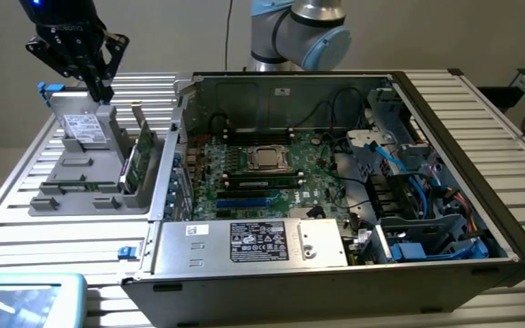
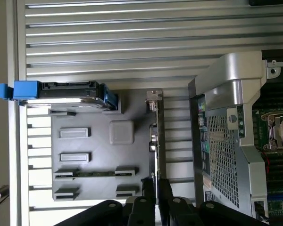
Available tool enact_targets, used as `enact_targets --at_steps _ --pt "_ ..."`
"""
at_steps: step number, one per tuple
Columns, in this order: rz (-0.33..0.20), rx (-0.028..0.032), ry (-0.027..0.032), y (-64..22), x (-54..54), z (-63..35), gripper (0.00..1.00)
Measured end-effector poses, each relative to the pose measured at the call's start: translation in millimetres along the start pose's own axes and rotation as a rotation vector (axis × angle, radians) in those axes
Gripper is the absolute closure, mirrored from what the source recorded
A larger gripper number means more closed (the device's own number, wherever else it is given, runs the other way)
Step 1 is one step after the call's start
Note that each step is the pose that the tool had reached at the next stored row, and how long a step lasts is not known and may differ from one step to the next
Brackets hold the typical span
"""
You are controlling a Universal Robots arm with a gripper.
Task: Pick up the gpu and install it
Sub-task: 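Pick up the gpu and move the gpu toward the slot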
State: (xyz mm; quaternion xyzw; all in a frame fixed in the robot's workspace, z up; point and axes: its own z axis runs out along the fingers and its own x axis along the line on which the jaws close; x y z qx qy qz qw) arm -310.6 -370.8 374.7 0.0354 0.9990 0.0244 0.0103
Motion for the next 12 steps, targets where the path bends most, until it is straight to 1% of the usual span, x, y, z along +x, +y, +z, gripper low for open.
enact_targets --at_steps 1,2,3,5,6,7,8,12 --pt "0.000 0.0000 -0.0001 0.0 0.0 0.0 0.75" --pt "0.000 0.0000 0.0000 0.0 0.0 0.0 0.69" --pt "0.000 -0.0001 -0.0001 0.0 0.0 0.0 0.69" --pt "0.000 -0.0001 0.0000 0.0 0.0 0.0 0.57" --pt "0.000 -0.0001 -0.0001 0.0 0.0 0.0 0.57" --pt "0.000 -0.0001 -0.0001 -0.1 0.3 0.4 0.51" --pt "0.000 -0.0007 -0.0009 -0.2 1.5 1.3 0.51" --pt "-0.001 -0.0065 -0.0106 -0.9 7.9 5.5 0.51"
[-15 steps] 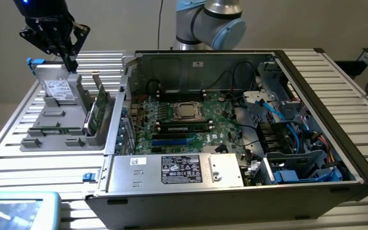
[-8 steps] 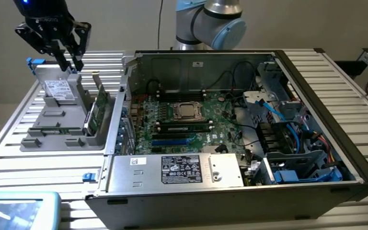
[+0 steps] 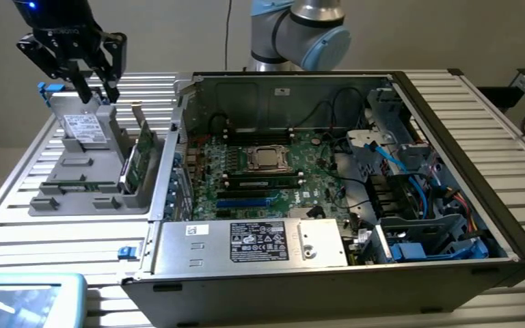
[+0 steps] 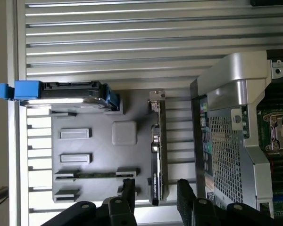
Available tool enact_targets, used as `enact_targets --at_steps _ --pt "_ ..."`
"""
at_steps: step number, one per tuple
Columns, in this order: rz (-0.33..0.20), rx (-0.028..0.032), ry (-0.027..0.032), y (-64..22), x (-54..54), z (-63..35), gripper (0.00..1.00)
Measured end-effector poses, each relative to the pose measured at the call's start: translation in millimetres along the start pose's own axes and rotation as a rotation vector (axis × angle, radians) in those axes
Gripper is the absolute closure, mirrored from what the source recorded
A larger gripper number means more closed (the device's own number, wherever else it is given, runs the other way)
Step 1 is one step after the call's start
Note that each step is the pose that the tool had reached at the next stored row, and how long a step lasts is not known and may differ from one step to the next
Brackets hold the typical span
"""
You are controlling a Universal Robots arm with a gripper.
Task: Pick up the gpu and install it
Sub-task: 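Pick up the gpu and move the gpu toward the slot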
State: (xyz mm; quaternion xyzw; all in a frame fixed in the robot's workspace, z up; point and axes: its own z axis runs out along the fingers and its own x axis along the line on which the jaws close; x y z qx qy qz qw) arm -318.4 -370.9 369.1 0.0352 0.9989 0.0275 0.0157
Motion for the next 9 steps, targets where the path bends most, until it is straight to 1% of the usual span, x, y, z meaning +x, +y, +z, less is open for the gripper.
enact_targets --at_steps 1,4,9 --pt "0.000 -0.0011 -0.0010 -0.3 0.3 1.7 0.51" --pt "0.000 -0.0039 -0.0015 -1.4 0.5 6.9 0.51" --pt "0.000 -0.0046 -0.0015 -2.2 0.7 16.0 0.51"
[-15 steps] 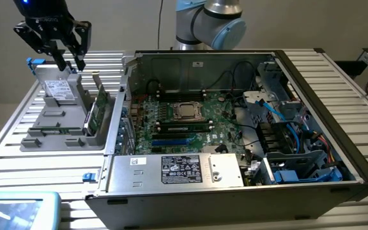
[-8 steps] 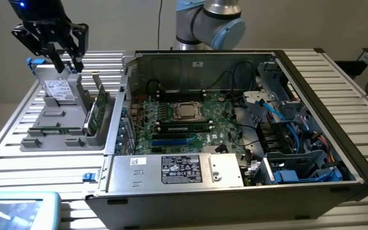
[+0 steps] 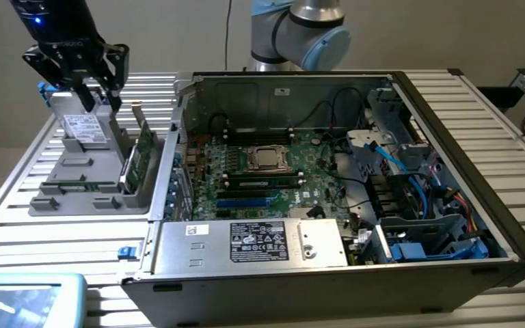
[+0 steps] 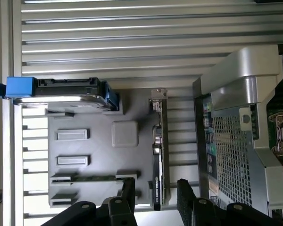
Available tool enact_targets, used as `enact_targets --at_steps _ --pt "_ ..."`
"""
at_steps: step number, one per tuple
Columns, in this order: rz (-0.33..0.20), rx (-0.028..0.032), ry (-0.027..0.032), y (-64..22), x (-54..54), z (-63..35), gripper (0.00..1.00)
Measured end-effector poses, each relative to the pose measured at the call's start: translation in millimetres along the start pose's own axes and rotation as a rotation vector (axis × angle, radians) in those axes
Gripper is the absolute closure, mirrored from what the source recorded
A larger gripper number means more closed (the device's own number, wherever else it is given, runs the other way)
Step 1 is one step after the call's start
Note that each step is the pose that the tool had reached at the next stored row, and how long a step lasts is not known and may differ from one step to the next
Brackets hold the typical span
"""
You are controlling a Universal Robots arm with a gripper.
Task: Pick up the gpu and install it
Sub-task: 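Pick up the gpu and move the gpu toward the slot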
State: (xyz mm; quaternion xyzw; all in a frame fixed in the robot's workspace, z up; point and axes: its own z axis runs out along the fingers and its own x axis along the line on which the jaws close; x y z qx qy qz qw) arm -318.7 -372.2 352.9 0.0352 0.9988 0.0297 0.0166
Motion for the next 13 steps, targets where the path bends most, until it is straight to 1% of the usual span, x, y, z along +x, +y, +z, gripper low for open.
enact_targets --at_steps 6,9,13 --pt "0.000 -0.0001 -0.0001 -0.7 0.3 10.9 0.51" --pt "0.000 -0.0020 0.0002 -1.0 0.5 16.4 0.51" --pt "-0.008 -0.0024 0.0005 -1.5 0.7 23.5 0.51"
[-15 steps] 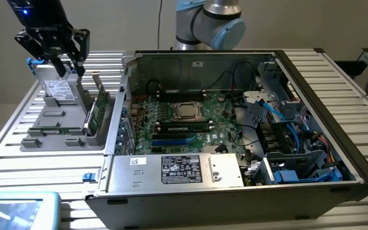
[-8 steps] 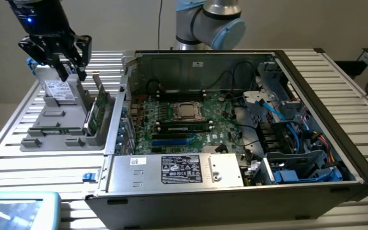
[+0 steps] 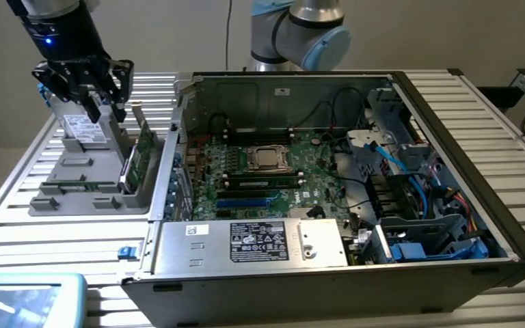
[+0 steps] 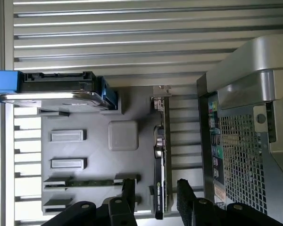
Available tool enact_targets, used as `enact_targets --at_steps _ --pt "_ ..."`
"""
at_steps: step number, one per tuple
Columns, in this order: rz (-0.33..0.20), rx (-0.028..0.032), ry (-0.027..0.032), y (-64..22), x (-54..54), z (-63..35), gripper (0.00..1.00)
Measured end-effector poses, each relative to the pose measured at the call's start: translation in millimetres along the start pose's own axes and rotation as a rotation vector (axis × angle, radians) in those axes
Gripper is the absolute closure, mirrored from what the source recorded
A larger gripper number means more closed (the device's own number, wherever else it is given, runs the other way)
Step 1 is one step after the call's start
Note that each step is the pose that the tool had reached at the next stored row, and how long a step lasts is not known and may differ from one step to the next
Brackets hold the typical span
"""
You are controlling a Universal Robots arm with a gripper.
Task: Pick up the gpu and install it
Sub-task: 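Pick up the gpu and move the gpu toward the slot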
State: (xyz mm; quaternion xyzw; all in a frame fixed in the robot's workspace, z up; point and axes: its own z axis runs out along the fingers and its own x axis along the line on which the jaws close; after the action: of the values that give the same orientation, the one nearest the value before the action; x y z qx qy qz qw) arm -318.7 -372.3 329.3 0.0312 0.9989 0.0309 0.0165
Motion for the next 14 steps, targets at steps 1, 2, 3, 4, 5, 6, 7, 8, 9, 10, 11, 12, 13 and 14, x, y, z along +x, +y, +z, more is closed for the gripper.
enact_targets --at_steps 1,2,3,4,5,6,7,8,9,10,11,12,13,14 --pt "-0.003 -0.0002 -0.0003 -0.2 0.0 1.5 0.51" --pt "-0.006 -0.0003 -0.0010 -0.5 0.1 2.7 0.51" --pt "-0.008 -0.0005 -0.0028 -1.2 0.0 3.5 0.51" --pt "-0.009 -0.0009 -0.0035 -2.1 0.0 4.2 0.51" --pt "-0.010 -0.0011 -0.0037 -2.4 0.0 4.4 0.51" --pt "-0.010 -0.0010 -0.0035 -2.9 0.0 4.5 0.51" --pt "-0.010 -0.0011 -0.0036 -4.2 0.0 5.2 0.51" --pt "-0.011 -0.0021 -0.0062 -5.3 0.1 5.9 0.51" --pt "-0.011 -0.0036 -0.0101 -6.5 0.5 6.5 0.51" --pt "-0.012 -0.0061 -0.0135 -8.3 0.6 7.1 0.51" --pt "-0.012 -0.0088 -0.0169 -10.2 0.7 7.7 0.51" --pt "-0.012 -0.0126 -0.0196 -12.5 0.6 8.4 0.51" --pt "-0.012 -0.0164 -0.0209 -14.7 0.5 9.3 0.51" --pt "-0.012 -0.0197 -0.0215 -16.8 0.4 10.6 0.51"
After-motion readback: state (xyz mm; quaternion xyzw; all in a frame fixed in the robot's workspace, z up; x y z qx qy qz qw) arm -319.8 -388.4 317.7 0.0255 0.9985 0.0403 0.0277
